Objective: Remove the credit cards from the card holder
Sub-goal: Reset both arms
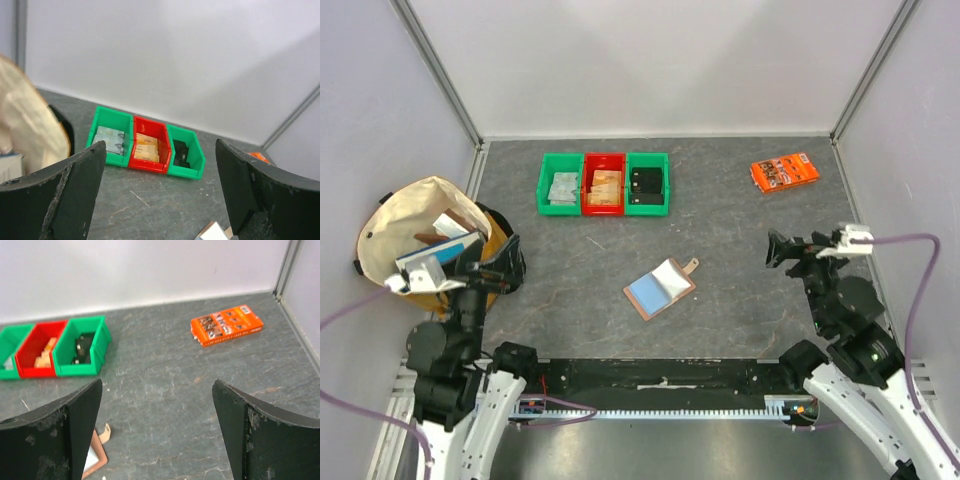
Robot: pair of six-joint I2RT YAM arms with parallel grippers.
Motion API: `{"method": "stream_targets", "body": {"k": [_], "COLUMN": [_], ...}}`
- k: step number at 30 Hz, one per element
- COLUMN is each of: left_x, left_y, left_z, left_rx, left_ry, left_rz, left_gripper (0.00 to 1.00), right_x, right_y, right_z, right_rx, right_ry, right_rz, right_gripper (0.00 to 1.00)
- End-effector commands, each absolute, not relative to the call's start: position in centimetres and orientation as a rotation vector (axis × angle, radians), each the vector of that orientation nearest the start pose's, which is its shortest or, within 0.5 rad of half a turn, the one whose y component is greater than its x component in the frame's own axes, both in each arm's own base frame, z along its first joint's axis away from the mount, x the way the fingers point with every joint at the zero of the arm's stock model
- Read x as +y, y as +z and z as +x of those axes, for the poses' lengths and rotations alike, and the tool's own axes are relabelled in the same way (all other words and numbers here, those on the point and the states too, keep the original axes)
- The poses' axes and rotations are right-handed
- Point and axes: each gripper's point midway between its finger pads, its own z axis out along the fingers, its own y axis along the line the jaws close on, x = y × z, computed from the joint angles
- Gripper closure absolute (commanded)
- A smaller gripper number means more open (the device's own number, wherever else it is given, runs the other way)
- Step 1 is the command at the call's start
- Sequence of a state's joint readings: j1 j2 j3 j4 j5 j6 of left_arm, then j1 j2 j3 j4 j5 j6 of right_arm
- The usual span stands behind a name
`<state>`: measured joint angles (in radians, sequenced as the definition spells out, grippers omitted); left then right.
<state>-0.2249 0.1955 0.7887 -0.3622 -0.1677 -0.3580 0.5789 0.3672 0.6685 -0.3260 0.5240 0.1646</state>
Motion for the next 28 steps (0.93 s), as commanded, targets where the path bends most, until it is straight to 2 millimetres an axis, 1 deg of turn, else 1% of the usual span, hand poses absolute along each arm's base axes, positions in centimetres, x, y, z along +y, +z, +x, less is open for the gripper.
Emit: {"method": "stream_targets", "body": {"k": [1,2,3,5,8,12,14,16,18,28], "left_x": [-0.1,0.3,0.3,0.5,1.1,1.4,1.4,1.3,1.1,0.3], "left_y": [33.2,33.2,32.7,31.8,30.8,31.5,31.9,31.5,31.2,31.6], "left_z": [17.1,16.3,16.1,16.3,16.8,16.4,16.2,16.3,16.5,16.5], "left_rx": [1.282,1.240,1.232,1.265,1.294,1.258,1.259,1.278,1.284,1.286], "left_ry": [-0.352,-0.363,-0.358,-0.330,-0.315,-0.313,-0.283,-0.263,-0.270,-0.276], "left_rz": [-0.405,-0.418,-0.410,-0.411,-0.478,-0.477,-0.437,-0.405,-0.404,-0.333], "left_gripper": [0.05,0.05,0.05,0.05,0.05,0.04,0.05,0.04,0.05,0.04], "right_x": [2.3,1.9,1.4,0.8,-0.2,-1.3,-1.3,-1.4,-1.3,-0.5], "right_y": [30.1,30.3,30.6,31.2,31.8,31.2,30.8,30.8,30.6,29.9], "right_z": [21.0,20.7,20.3,19.8,19.1,18.7,18.7,18.7,18.9,19.9], "right_rx": [1.505,1.489,1.473,1.445,1.424,1.413,1.410,1.407,1.413,1.454], "right_ry": [0.123,0.117,0.112,0.098,0.056,0.016,0.020,0.016,0.006,-0.011], "right_rz": [0.171,0.176,0.186,0.181,0.177,0.216,0.222,0.221,0.212,0.181], "right_gripper": [0.02,0.02,0.02,0.02,0.02,0.02,0.02,0.02,0.02,0.02]}}
